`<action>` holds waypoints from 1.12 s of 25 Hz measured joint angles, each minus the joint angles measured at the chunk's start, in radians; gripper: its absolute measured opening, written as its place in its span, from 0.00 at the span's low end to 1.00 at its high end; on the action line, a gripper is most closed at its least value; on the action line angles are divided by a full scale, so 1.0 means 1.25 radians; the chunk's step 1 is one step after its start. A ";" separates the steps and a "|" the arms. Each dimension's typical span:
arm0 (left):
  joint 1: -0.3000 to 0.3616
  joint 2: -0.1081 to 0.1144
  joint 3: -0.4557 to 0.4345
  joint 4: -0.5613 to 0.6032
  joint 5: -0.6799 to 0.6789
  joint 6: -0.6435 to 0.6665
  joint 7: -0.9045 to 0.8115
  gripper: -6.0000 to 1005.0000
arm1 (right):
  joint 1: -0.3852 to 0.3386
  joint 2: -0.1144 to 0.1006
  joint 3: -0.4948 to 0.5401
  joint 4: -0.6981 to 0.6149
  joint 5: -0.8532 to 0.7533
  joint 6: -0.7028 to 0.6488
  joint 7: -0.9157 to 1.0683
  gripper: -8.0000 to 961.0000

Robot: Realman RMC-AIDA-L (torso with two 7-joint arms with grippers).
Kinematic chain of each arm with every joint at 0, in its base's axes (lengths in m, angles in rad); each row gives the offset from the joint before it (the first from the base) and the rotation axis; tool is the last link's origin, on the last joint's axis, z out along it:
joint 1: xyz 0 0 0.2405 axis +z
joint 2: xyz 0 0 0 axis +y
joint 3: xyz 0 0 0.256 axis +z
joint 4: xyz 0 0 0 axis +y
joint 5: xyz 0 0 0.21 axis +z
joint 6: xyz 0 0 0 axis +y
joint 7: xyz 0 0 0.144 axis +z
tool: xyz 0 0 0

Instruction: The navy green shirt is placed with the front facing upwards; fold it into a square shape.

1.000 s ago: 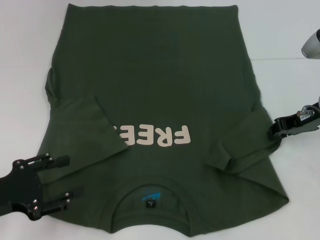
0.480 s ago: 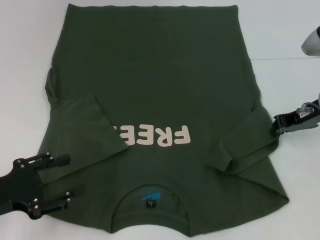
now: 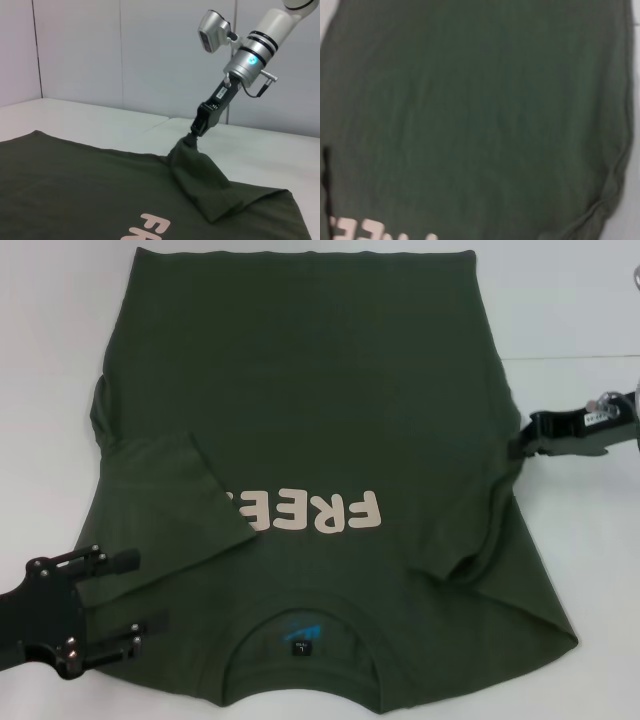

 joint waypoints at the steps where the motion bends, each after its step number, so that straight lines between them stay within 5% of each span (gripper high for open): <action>1: 0.000 0.000 0.000 0.000 0.000 0.000 0.000 0.73 | 0.002 0.000 0.001 0.004 0.011 0.005 -0.001 0.05; 18: -0.004 0.000 -0.001 -0.006 -0.001 0.000 0.002 0.73 | 0.006 0.034 0.005 0.112 0.165 0.171 -0.081 0.05; 28: -0.007 0.001 -0.012 -0.029 -0.030 -0.005 0.006 0.73 | -0.035 0.052 0.011 0.112 0.332 0.205 -0.195 0.28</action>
